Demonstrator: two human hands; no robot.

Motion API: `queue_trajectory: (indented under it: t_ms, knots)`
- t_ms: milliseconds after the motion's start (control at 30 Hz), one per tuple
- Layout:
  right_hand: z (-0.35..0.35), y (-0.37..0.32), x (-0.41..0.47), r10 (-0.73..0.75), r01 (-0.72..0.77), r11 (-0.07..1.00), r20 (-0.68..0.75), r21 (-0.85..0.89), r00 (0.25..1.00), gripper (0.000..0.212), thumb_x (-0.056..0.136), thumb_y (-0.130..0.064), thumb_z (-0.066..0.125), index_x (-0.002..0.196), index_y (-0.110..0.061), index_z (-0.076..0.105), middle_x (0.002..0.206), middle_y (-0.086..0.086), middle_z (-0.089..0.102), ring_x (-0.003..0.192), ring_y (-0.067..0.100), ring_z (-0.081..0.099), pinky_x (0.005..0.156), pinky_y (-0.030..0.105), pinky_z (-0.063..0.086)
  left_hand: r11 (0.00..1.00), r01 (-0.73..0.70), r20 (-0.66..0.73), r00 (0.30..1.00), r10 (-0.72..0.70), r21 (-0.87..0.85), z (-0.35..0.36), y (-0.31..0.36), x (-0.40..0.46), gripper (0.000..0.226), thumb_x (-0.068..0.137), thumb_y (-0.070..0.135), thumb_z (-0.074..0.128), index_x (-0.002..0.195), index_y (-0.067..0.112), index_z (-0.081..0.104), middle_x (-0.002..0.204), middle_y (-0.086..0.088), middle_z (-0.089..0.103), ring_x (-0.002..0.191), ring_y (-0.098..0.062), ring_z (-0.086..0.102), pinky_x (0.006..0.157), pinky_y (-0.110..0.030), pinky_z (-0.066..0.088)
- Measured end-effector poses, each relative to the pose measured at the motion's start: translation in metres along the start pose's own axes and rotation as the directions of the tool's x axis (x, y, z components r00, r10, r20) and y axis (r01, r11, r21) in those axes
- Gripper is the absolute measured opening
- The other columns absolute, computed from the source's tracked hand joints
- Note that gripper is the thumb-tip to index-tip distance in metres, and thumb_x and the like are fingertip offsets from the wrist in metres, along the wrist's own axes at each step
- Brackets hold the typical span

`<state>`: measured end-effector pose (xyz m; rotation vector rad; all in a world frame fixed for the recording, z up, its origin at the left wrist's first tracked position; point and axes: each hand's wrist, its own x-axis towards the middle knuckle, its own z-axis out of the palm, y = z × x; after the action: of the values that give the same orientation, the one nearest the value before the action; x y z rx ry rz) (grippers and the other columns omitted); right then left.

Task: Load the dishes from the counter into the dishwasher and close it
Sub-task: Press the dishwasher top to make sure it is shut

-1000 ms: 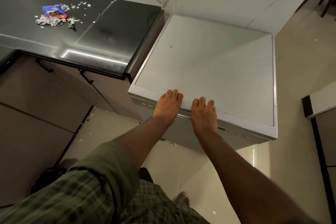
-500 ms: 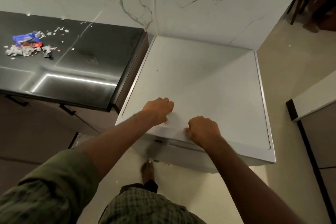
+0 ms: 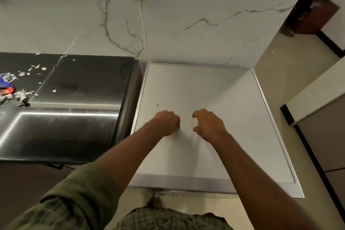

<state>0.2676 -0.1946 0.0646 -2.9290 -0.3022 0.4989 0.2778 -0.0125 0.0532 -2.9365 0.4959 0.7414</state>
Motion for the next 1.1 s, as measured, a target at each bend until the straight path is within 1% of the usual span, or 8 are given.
queue_trajectory:
  t_ms: [200, 300, 400, 500, 700, 767, 967, 1100]
  knots:
    - [-0.019, 0.004, 0.068, 0.083, -0.047, 0.973, 0.152, -0.227, 0.985, 0.111, 0.083, -0.021, 0.088, 0.165, -0.023, 0.014, 0.172, 0.016, 0.007, 0.147, 0.041, 0.038, 0.111, 0.048, 0.047, 1.0, 0.003, -0.028, 1.0, -0.003, 0.016, -0.016, 0.006, 0.012, 0.027, 0.094, 0.013, 0.07, 0.119, 0.019, 0.076, 0.115, -0.007, 0.073, 0.103, -0.028, 0.07, 0.088, -0.035, 0.057]
    - [-0.029, 0.008, 0.095, 0.053, 0.016, 0.968, 0.268, -0.25, 0.962, 0.134, 0.068, -0.031, 0.099, 0.166, -0.024, 0.007, 0.17, 0.022, 0.013, 0.147, 0.043, 0.039, 0.114, 0.049, 0.044, 0.999, 0.0, -0.022, 1.0, 0.001, 0.033, -0.017, 0.006, 0.018, 0.027, 0.092, 0.009, 0.069, 0.116, 0.017, 0.077, 0.111, -0.008, 0.074, 0.101, -0.031, 0.071, 0.087, -0.035, 0.057]
    - [-0.034, 0.008, 0.112, -0.001, 0.106, 0.954, 0.35, -0.281, 0.937, 0.131, 0.062, -0.037, 0.101, 0.163, -0.016, 0.021, 0.157, 0.019, 0.042, 0.142, 0.038, 0.046, 0.113, 0.044, 0.046, 0.998, -0.055, 0.038, 0.998, 0.054, 0.026, -0.02, 0.0, 0.028, 0.025, 0.09, 0.008, 0.072, 0.112, 0.018, 0.079, 0.102, -0.005, 0.074, 0.09, -0.027, 0.07, 0.08, -0.034, 0.058]
    - [-0.038, 0.007, 0.122, -0.035, 0.134, 0.956, 0.353, -0.262, 0.935, 0.104, 0.061, -0.036, 0.102, 0.146, -0.012, 0.048, 0.14, 0.012, 0.059, 0.128, 0.032, 0.058, 0.104, 0.04, 0.052, 0.997, -0.059, 0.167, 0.984, 0.067, -0.056, -0.034, -0.017, 0.048, 0.025, 0.084, 0.016, 0.083, 0.108, 0.023, 0.08, 0.083, 0.004, 0.069, 0.077, -0.017, 0.066, 0.076, -0.029, 0.055]
    - [-0.035, 0.012, 0.126, -0.082, 0.156, 0.963, 0.309, -0.22, 0.947, 0.085, 0.057, -0.031, 0.103, 0.128, -0.01, 0.06, 0.128, 0.011, 0.066, 0.115, 0.03, 0.065, 0.095, 0.037, 0.055, 0.928, 0.114, 0.339, 0.941, 0.015, -0.356, -0.061, -0.044, 0.085, 0.03, 0.088, 0.004, 0.079, 0.117, 0.006, 0.074, 0.105, -0.019, 0.078, 0.083, -0.025, 0.076, 0.09, -0.038, 0.062]
    - [-0.036, 0.01, 0.125, -0.092, 0.161, 0.965, 0.306, -0.208, 0.948, 0.087, 0.059, -0.03, 0.103, 0.132, -0.01, 0.059, 0.13, 0.012, 0.065, 0.118, 0.031, 0.065, 0.098, 0.038, 0.055, 0.928, 0.124, 0.274, 0.961, -0.024, -0.351, -0.076, -0.052, 0.094, 0.037, 0.089, 0.015, 0.081, 0.125, 0.011, 0.07, 0.108, -0.013, 0.076, 0.079, -0.021, 0.073, 0.079, -0.034, 0.063]
    - [-0.037, 0.007, 0.122, -0.08, 0.163, 0.961, 0.334, -0.226, 0.939, 0.082, 0.059, -0.025, 0.103, 0.129, -0.007, 0.064, 0.129, 0.011, 0.068, 0.118, 0.031, 0.067, 0.099, 0.043, 0.057, 0.969, 0.148, -0.162, 0.97, -0.182, -0.198, -0.127, -0.082, 0.113, 0.053, 0.095, 0.04, 0.073, 0.142, 0.017, 0.06, 0.147, -0.008, 0.055, 0.129, -0.028, 0.058, 0.11, -0.044, 0.048]
    - [-0.037, 0.007, 0.124, -0.053, 0.137, 0.965, 0.345, -0.224, 0.937, 0.083, 0.061, -0.024, 0.103, 0.132, -0.007, 0.064, 0.128, 0.01, 0.069, 0.116, 0.029, 0.069, 0.098, 0.042, 0.059, 0.956, 0.222, -0.396, 0.874, -0.283, -0.193, -0.182, -0.109, 0.118, 0.055, 0.096, 0.03, 0.073, 0.147, 0.024, 0.053, 0.173, -0.013, -0.001, 0.146, -0.039, 0.039, 0.108, -0.049, 0.049]
